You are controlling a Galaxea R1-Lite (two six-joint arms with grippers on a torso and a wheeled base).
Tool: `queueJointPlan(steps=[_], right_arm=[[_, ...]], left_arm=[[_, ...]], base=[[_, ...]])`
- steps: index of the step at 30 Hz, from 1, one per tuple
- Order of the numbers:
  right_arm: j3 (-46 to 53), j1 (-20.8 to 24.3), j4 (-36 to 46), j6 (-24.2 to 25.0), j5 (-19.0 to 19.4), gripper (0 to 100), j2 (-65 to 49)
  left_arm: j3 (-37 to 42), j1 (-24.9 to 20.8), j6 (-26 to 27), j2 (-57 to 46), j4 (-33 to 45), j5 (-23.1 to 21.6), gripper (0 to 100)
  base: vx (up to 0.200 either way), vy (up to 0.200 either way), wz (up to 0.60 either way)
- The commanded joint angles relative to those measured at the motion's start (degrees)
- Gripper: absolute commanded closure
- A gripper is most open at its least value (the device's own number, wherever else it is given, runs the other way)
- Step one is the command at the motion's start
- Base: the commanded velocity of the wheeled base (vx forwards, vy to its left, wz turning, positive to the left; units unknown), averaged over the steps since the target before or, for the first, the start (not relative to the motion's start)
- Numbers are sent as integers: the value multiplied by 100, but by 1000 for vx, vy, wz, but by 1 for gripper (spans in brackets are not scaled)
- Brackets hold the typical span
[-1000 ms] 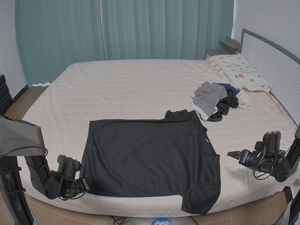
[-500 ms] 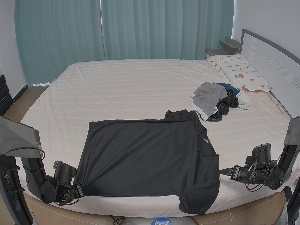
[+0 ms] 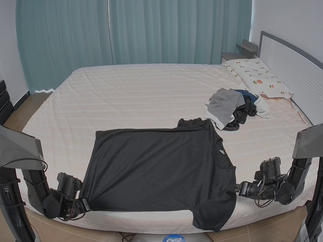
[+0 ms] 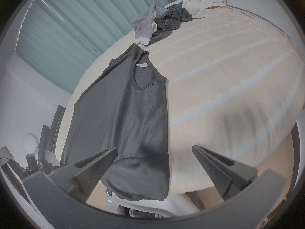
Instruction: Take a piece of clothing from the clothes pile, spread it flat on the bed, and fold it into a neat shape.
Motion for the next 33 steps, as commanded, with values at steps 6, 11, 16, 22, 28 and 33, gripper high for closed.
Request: queueJointPlan(steps=[6, 11, 16, 22, 28, 33], right_arm=[[-582, 76, 5, 5, -278, 0, 795], [-556, 76, 5, 5, -305, 100, 804], [-240, -3, -4, -74, -331, 100, 637], [244, -91, 5, -206, -322, 100, 250], [692, -82, -13, -487, -296, 100, 100], [666, -82, -13, -478, -296, 100, 100]], left_arm=[[-19, -3, -7, 27, -2, -14, 100], [-28, 15, -7, 36, -2, -14, 100], [-19, 68, 10, 36, 6, -14, 100], [24, 68, 19, 36, 6, -14, 100], [95, 59, 37, 89, 6, -6, 100], [86, 68, 54, 151, -2, -6, 100]], base=[[0, 0, 0], [0, 0, 0], [0, 0, 0], [0, 0, 0], [0, 0, 0], [0, 0, 0]])
